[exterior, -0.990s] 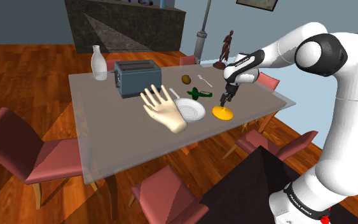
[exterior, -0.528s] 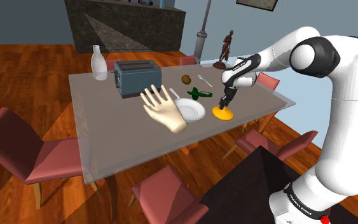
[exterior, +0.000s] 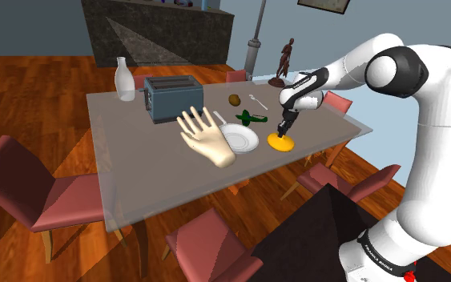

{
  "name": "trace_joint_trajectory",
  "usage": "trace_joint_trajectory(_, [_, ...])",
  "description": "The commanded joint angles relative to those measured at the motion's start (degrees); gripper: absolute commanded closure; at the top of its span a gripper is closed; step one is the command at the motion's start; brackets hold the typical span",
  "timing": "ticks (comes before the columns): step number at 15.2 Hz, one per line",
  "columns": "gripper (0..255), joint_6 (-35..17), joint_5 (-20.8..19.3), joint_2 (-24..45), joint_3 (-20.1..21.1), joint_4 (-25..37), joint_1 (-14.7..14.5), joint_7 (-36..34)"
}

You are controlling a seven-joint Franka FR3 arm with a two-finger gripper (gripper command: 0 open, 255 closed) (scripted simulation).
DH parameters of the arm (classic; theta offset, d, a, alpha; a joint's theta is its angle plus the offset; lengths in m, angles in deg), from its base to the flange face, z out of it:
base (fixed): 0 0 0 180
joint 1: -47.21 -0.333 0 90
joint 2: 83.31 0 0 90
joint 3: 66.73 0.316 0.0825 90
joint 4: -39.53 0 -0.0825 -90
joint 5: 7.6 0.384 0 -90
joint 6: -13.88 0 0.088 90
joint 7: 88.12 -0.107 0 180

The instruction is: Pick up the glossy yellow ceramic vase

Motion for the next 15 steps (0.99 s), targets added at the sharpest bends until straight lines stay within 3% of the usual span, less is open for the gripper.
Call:
trace_joint_trajectory(1, [255,0.0,0.0,0.0,0.0,-0.1,0.0,0.0])
trace_joint_trajectory(15, [255,8.0,-2.3,-7.2,-1.5,0.8,-1.2,-1.3])
